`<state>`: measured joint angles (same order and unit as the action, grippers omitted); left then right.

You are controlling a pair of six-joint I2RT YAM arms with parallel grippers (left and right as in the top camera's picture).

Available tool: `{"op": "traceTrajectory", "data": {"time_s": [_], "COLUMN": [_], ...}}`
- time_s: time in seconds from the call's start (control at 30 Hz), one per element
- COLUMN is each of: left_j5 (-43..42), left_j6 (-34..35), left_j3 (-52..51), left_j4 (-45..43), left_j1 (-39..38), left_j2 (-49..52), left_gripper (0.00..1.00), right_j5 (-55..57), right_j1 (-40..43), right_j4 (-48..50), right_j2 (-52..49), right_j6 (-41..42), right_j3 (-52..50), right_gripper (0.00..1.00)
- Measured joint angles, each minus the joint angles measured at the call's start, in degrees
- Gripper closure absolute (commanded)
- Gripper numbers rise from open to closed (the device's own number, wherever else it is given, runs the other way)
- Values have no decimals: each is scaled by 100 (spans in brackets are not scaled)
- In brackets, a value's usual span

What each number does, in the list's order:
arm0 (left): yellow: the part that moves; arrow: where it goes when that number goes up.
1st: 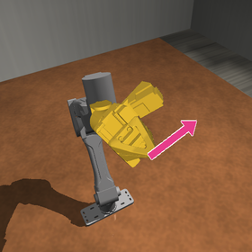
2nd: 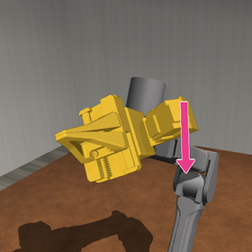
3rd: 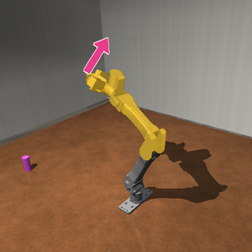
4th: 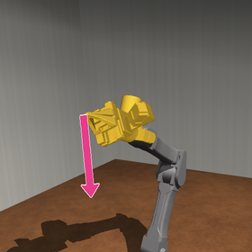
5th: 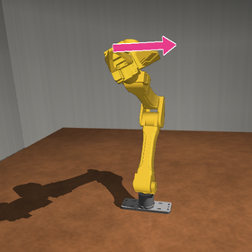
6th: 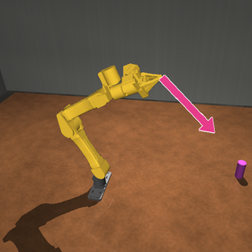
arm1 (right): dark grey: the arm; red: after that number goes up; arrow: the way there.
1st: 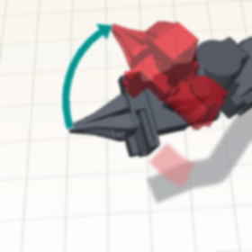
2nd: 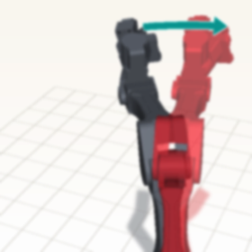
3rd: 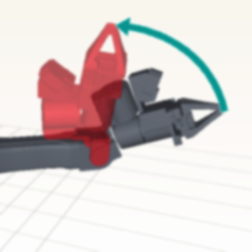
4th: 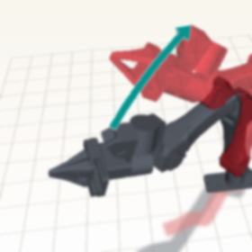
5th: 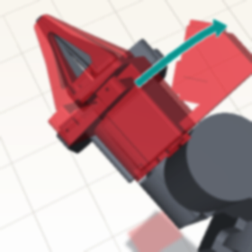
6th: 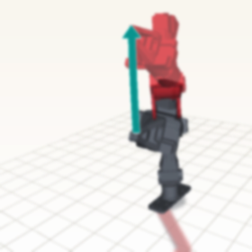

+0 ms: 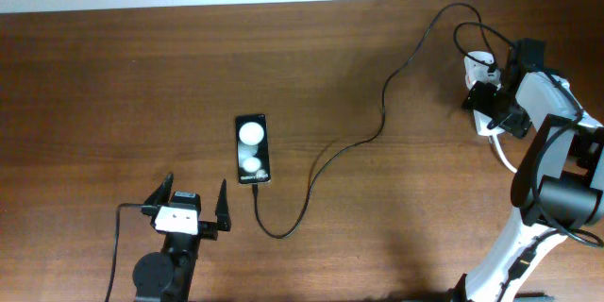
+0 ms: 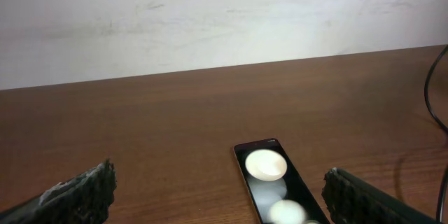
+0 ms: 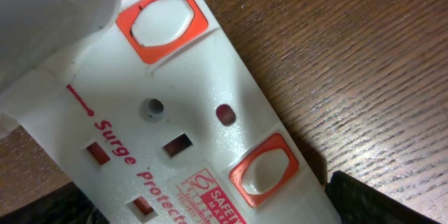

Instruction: Plug charger to phone and switch on socket

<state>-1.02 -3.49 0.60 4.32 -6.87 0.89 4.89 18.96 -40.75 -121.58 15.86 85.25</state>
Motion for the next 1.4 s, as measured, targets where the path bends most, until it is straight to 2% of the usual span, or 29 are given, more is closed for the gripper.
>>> {"op": "traceTrajectory", "data": {"time_s": [0.23,0.5,1.17,1.27,1.4], "left_j5": [0,0,0,0,0], "left_j6": [0,0,0,0,0], "left_j3": [0,0,0,0,0], "left_j4": [0,0,0,0,0], "left_j1": [0,0,0,0,0], "left_j2": [0,0,0,0,0], "left_gripper": [1,1,1,1,1], "right_j5": [2,2,4,4,4], "right_j1": [0,0,0,0,0], "right_j4": [-44,-42,-46,-48,-59], "right_j2": [142,1314,1602,1818,2627], "right_j6": [-9,-24,-48,-50,-66], "right_j3": [-72,-85,-85,-85,-85], "right_gripper": [1,1,1,1,1]}}
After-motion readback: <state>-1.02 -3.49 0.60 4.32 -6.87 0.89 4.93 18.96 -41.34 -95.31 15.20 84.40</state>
